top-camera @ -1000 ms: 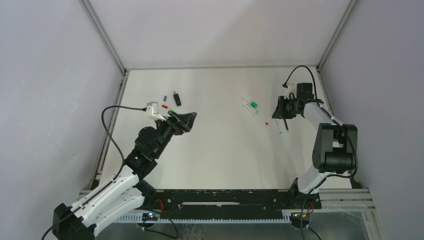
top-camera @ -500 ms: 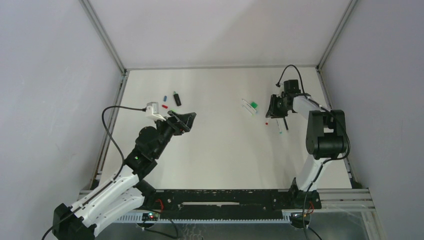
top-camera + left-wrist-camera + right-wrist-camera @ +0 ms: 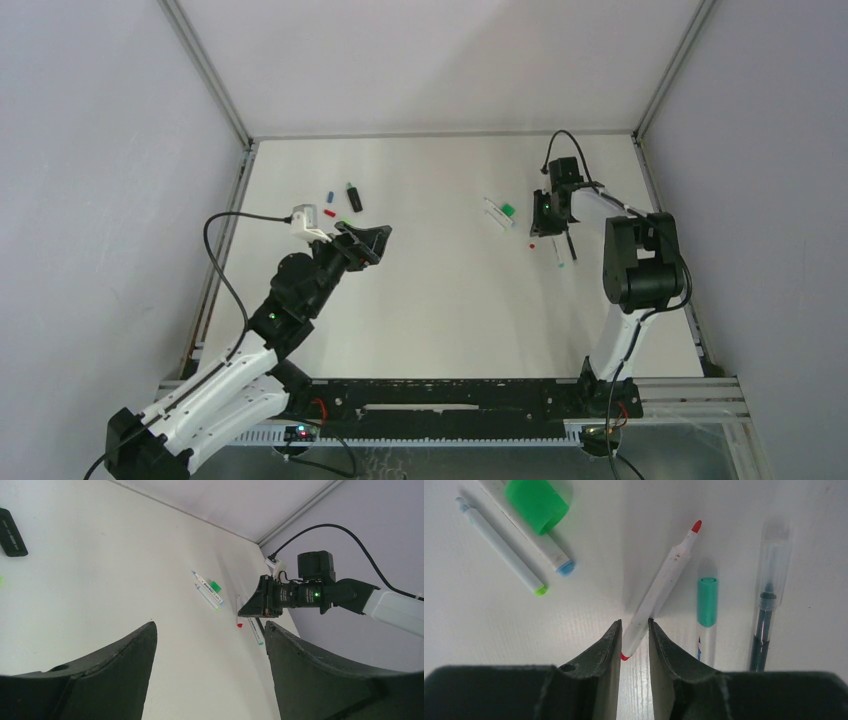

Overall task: Insert the pens into the pen caps
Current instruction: Pick up the pen from the center of the board.

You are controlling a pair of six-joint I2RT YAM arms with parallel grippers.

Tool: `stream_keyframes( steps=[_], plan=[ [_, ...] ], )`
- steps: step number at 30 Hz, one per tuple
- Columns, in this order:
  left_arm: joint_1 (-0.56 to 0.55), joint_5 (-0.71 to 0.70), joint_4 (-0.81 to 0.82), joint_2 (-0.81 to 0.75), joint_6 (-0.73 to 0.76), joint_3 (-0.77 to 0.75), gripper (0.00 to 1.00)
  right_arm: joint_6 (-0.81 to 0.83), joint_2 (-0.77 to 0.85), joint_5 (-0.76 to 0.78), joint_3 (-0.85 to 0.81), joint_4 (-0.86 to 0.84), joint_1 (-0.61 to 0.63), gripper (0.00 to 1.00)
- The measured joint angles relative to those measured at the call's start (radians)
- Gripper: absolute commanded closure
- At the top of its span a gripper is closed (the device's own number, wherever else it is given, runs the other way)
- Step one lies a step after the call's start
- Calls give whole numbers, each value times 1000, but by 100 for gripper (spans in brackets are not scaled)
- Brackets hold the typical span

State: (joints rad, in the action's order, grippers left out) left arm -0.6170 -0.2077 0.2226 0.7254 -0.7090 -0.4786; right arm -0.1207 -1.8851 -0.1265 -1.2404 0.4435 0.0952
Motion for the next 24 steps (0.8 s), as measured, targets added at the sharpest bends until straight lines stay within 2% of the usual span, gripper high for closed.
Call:
stream_keyframes(
  steps=[10, 13, 16, 20, 24],
  plan=[
    [1, 0, 0, -15, -10, 0, 18, 10, -11, 55, -2, 56, 3, 63],
    [1, 0, 0, -17, -11, 0, 18, 12, -12, 62, -2, 59, 3, 70],
    [1, 0, 0, -22, -18, 0, 18, 20, -15, 66, -3, 59, 3, 85],
    [2, -1, 0, -32, -27, 0, 18, 32, -19, 64, -8, 64, 2, 99],
    [2, 0, 13, -36, -45, 5, 17, 42, -19, 41, -9, 65, -11, 100]
  ],
)
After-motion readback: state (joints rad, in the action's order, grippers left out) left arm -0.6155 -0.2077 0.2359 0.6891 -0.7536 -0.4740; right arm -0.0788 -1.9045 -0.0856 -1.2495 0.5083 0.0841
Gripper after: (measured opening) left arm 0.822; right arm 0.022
